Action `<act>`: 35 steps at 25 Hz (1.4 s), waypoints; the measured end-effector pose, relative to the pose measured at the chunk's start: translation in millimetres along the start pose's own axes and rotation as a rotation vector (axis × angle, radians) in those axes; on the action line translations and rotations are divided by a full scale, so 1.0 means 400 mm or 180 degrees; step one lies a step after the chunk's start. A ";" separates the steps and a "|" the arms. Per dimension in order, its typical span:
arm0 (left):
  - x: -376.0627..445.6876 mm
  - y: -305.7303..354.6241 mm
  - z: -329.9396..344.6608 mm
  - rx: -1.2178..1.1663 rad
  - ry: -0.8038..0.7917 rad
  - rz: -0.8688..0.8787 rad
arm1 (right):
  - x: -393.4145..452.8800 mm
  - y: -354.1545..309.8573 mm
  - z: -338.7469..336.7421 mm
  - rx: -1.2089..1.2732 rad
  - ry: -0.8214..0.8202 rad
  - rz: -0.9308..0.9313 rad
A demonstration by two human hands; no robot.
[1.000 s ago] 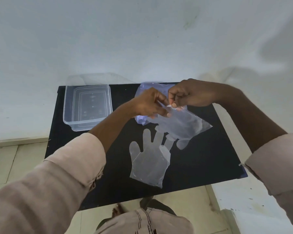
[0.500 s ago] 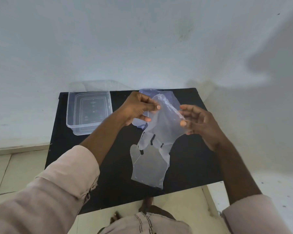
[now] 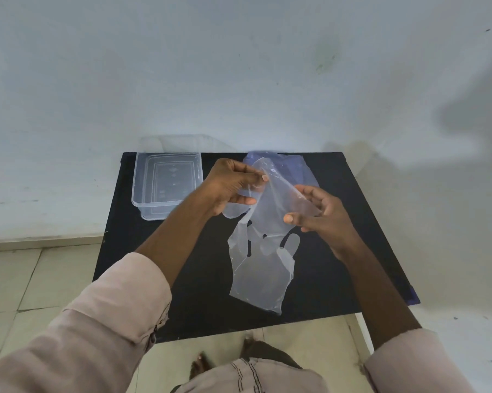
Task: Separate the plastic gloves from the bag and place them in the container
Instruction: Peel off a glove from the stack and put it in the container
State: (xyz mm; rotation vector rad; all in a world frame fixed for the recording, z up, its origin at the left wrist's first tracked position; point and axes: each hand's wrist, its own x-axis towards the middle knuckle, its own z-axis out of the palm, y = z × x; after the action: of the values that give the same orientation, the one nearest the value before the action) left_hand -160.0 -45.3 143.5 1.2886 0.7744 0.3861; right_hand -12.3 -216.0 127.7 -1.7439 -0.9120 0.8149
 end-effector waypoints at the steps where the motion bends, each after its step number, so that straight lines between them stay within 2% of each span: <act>1: -0.002 0.002 0.000 -0.0016 0.0057 -0.0009 | 0.007 0.002 0.007 0.0083 0.0225 -0.0070; 4: -0.002 0.007 -0.007 -0.0043 0.0234 -0.0064 | 0.031 0.003 0.018 0.0631 0.0681 -0.0157; 8: -0.011 0.012 -0.014 0.0115 0.0300 -0.0174 | 0.068 -0.001 -0.007 0.1081 0.0563 -0.0104; 15: -0.028 0.024 -0.008 0.0201 0.0458 0.0039 | 0.137 -0.015 -0.039 0.0899 0.0076 -0.0129; 24: -0.006 0.019 -0.039 0.0055 0.0507 -0.0005 | 0.190 -0.025 -0.032 0.0749 -0.0161 -0.0036; 29: 0.026 0.017 -0.084 -0.0027 0.0602 0.0085 | 0.223 -0.041 0.005 0.0698 -0.0144 0.0040; 35: 0.061 0.017 -0.231 -0.0250 0.0614 0.0108 | 0.273 -0.086 0.127 0.0592 -0.0014 0.0095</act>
State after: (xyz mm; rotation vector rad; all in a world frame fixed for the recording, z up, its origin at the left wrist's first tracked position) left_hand -206.6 38.0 135.5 1.2036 0.8914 0.5689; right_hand -8.4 -90.9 131.9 -1.5974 -0.7886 0.8945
